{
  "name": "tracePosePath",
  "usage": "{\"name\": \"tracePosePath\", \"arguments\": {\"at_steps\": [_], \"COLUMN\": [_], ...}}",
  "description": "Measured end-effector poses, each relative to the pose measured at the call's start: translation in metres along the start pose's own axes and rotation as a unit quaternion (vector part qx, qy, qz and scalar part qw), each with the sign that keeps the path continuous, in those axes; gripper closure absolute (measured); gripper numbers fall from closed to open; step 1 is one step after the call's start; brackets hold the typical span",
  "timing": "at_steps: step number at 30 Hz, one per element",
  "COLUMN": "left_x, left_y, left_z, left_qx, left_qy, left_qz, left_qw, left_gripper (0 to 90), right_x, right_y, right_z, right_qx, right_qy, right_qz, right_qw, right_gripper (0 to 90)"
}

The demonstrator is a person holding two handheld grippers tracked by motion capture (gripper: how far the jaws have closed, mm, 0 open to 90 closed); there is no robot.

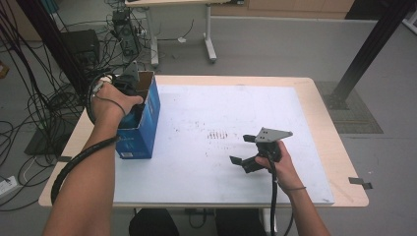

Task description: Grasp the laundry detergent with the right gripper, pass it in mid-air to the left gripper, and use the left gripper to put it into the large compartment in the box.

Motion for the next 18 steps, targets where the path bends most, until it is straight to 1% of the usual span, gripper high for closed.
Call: {"name": "tracePosePath", "arguments": {"at_steps": [18], "left_x": [-0.0001], "left_y": [0.0001], "left_z": [0.0007], "left_qx": [-0.002], "left_qy": [0.001], "left_qz": [-0.002], "left_qw": [1.0], "left_gripper": [37.9], "right_x": [-0.0005], "right_y": [-0.0016], "right_z": [0.0008], "right_qx": [0.002], "right_qy": [-0.001], "right_qz": [0.0], "right_qw": [1.0], "right_gripper": [3.8]}}
Point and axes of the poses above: each handheld gripper's, and its own axes: x roughly forward along the jaws, y roughly out of its top, z roughly to its right, the point moved 6 cm from there along x, roughly forward along the jaws, and after that the axes turned 8 degrees about -x, right-handed, at the moved point
